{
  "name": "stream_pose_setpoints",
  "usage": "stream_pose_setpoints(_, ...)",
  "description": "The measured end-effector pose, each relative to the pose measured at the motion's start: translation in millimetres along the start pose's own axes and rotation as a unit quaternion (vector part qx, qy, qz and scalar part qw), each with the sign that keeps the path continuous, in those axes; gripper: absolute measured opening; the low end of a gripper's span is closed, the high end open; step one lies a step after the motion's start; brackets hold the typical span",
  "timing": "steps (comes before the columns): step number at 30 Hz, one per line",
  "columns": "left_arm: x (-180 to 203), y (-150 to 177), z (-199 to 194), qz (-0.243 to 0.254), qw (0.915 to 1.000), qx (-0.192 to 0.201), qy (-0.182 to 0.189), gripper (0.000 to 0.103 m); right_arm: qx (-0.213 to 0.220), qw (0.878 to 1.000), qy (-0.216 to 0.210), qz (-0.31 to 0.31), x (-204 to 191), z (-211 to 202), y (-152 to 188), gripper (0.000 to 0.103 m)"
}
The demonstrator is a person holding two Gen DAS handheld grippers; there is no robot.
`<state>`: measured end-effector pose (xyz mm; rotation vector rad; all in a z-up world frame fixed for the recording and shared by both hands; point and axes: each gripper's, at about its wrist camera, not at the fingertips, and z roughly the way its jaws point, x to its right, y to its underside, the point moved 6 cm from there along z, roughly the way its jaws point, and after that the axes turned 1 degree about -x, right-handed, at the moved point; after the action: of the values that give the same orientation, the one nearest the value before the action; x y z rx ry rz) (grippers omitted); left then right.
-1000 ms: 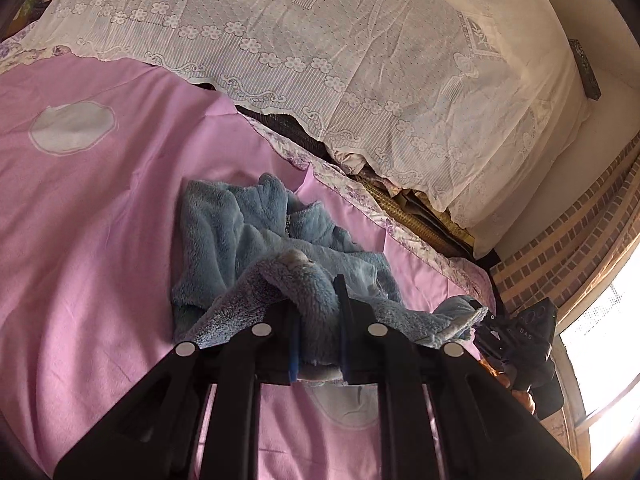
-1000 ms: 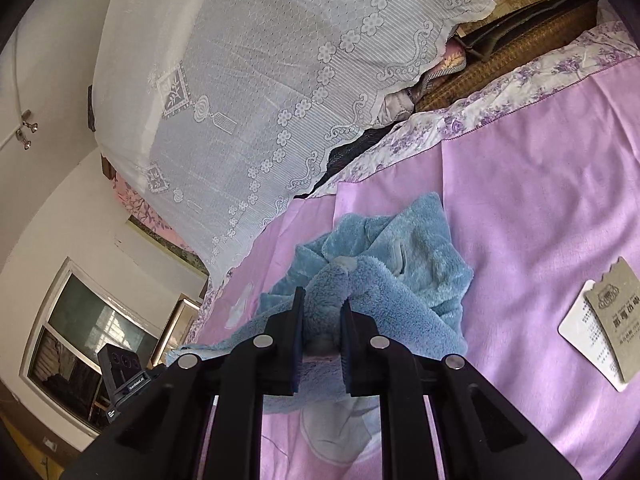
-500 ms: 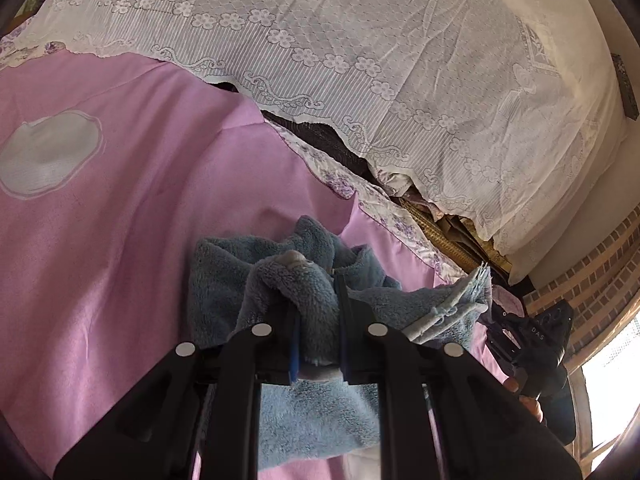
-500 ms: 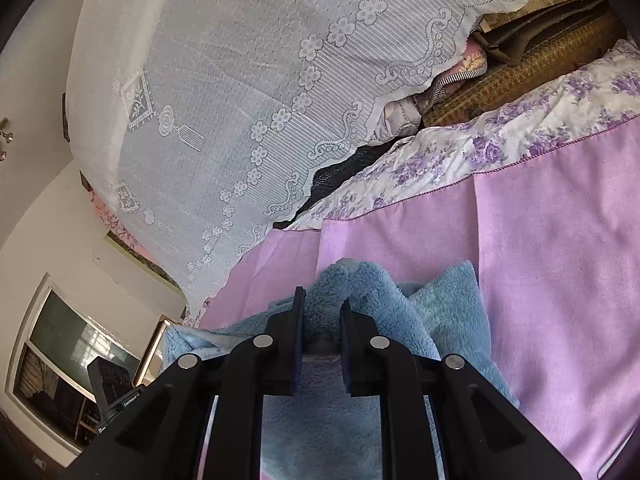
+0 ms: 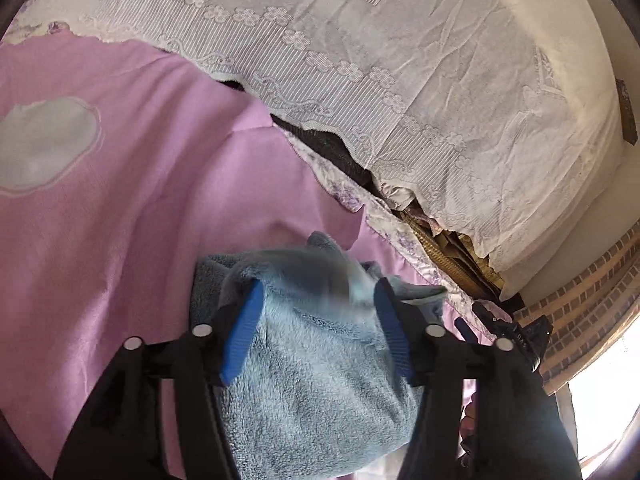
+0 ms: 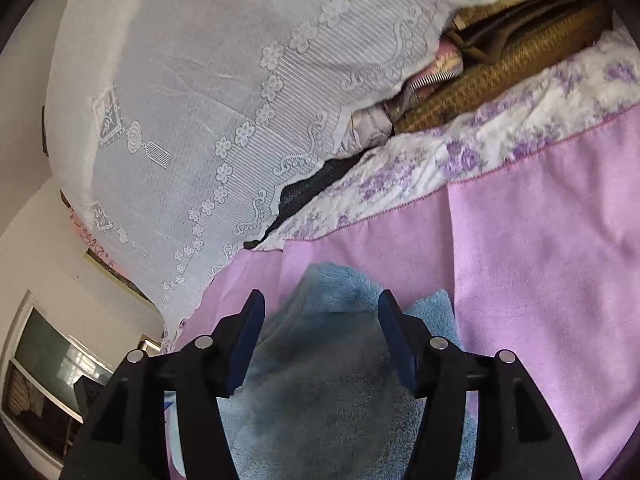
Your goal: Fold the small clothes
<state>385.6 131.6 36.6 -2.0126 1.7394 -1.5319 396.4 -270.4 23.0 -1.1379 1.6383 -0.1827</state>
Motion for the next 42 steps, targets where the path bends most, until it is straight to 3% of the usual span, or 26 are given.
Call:
stream_pose_setpoints(1, 5.0, -1.9, -8.6, 0.014, 0.9995, 0.020, -0.018, 0.079, 0.014, 1.000, 0.002, -0.013, -6.7, -7.5, -2.4, 0.060)
stream_pose_setpoints(2, 10.4, -3.3, -16.1, 0.027, 0.9985, 0.035, -0.032, 0.081, 0.026, 0.999, 0.001, -0.023, -13.0, -14.6, -4.9, 0.060)
stream_pose_setpoints(4, 26.5, -1.7, -21.2, 0.050, 0.9978, 0.037, -0.020, 0.081, 0.028, 0.998, -0.007, -0.056, -30.9, -19.6, -2.9, 0.060)
stream_pose_setpoints(8, 60.4, 21.5, 15.6, 0.086, 0.9959, -0.024, 0.014, 0.082, -0.022, 0.991, -0.019, -0.128, -70.1, 6.5, 27.9, 0.058)
stream_pose_setpoints(11, 64.8, 37.8, 58.3, 0.109, 0.9917, -0.066, -0.017, 0.082, -0.086, 0.985, -0.028, -0.149, -86.0, 42.0, 57.8, 0.058)
stream_pose_setpoints(15, 32.6, 39.2, 94.3, 0.088, 0.9909, -0.081, -0.064, 0.082, -0.107, 0.985, 0.001, -0.135, -68.9, 76.9, 64.3, 0.058)
stream_pose_setpoints(17, 17.3, 38.2, 102.0, 0.081, 0.9905, -0.084, -0.073, 0.080, -0.111, 0.986, 0.021, -0.119, -46.8, 88.2, 59.6, 0.053)
stream_pose_setpoints(19, 12.8, 38.7, 105.6, 0.097, 0.9882, -0.083, -0.085, 0.078, -0.110, 0.988, 0.026, -0.107, -27.5, 93.0, 55.1, 0.040)
stream_pose_setpoints(21, 14.7, 41.1, 109.0, 0.124, 0.9832, -0.074, -0.111, 0.078, -0.111, 0.989, 0.018, -0.092, -19.2, 92.2, 54.2, 0.038)
stream_pose_setpoints(25, 26.9, 52.0, 102.8, 0.175, 0.9699, -0.051, -0.161, 0.078, -0.082, 0.992, 0.019, -0.097, -21.2, 80.5, 52.6, 0.040)
stream_pose_setpoints(28, 54.2, 64.0, 80.6, 0.210, 0.9669, -0.023, -0.143, 0.090, -0.045, 0.992, 0.025, -0.114, -32.8, 54.8, 49.3, 0.057)
stream_pose_setpoints(31, 71.3, 72.7, 61.1, 0.244, 0.9589, 0.005, -0.144, 0.096, -0.026, 0.990, 0.012, -0.140, -48.2, 33.0, 56.6, 0.057)
stream_pose_setpoints(35, 54.4, 84.0, 60.4, 0.229, 0.9575, -0.010, -0.174, 0.096, -0.049, 0.989, 0.015, -0.141, -43.2, 26.1, 77.6, 0.059)
stream_pose_setpoints(39, 29.0, 91.1, 69.3, 0.224, 0.9474, -0.032, -0.226, 0.096, -0.080, 0.988, 0.025, -0.133, -23.1, 27.2, 92.6, 0.059)
stream_pose_setpoints(42, 32.9, 96.6, 64.3, 0.245, 0.9353, -0.015, -0.255, 0.096, -0.082, 0.986, 0.022, -0.141, -21.9, 21.6, 95.8, 0.059)
